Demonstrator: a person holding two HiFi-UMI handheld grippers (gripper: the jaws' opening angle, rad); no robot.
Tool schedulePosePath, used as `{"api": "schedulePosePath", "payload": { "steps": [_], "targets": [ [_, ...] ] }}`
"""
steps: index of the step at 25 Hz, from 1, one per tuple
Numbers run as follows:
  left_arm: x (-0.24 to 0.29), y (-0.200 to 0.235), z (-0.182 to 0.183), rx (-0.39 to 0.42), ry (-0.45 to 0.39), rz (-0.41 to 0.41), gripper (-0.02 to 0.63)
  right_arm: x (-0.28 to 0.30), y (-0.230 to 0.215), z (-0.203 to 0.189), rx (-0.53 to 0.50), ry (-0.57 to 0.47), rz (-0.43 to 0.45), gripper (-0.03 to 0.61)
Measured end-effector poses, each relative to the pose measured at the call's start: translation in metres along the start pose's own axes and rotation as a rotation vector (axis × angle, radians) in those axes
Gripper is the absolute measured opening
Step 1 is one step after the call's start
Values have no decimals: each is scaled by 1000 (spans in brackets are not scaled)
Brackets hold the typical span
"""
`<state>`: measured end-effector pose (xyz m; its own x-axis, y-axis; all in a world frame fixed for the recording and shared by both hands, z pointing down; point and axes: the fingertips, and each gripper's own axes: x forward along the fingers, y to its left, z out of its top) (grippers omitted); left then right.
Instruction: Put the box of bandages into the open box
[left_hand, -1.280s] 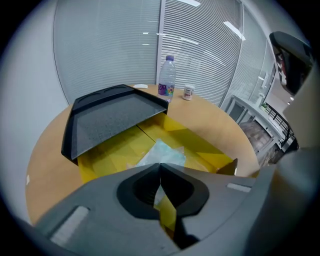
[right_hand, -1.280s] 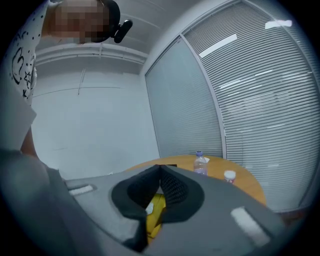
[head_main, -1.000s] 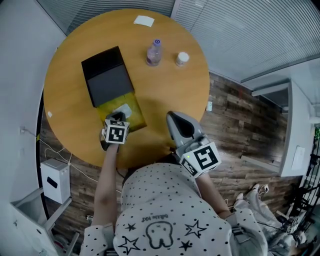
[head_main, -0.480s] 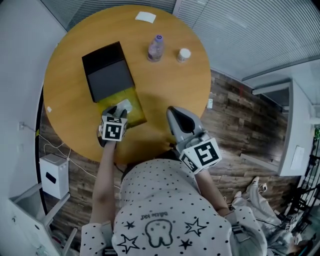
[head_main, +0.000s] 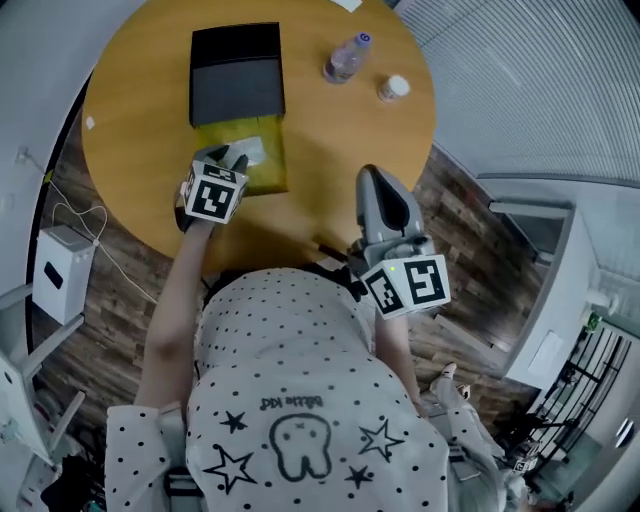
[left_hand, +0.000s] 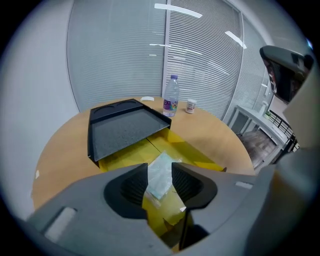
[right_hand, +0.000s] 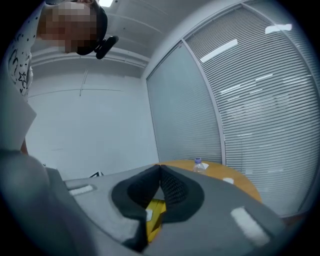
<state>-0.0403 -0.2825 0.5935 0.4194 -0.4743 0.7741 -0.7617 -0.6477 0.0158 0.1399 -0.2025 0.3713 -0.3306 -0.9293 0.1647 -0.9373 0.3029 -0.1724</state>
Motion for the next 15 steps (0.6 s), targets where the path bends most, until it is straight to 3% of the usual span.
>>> {"api": "schedulePosePath", "payload": {
  "steps": [15],
  "targets": [
    [-29, 9, 10, -72, -108, 61, 112, 12, 25, 10, -38, -22, 74, 5]
  ]
}}
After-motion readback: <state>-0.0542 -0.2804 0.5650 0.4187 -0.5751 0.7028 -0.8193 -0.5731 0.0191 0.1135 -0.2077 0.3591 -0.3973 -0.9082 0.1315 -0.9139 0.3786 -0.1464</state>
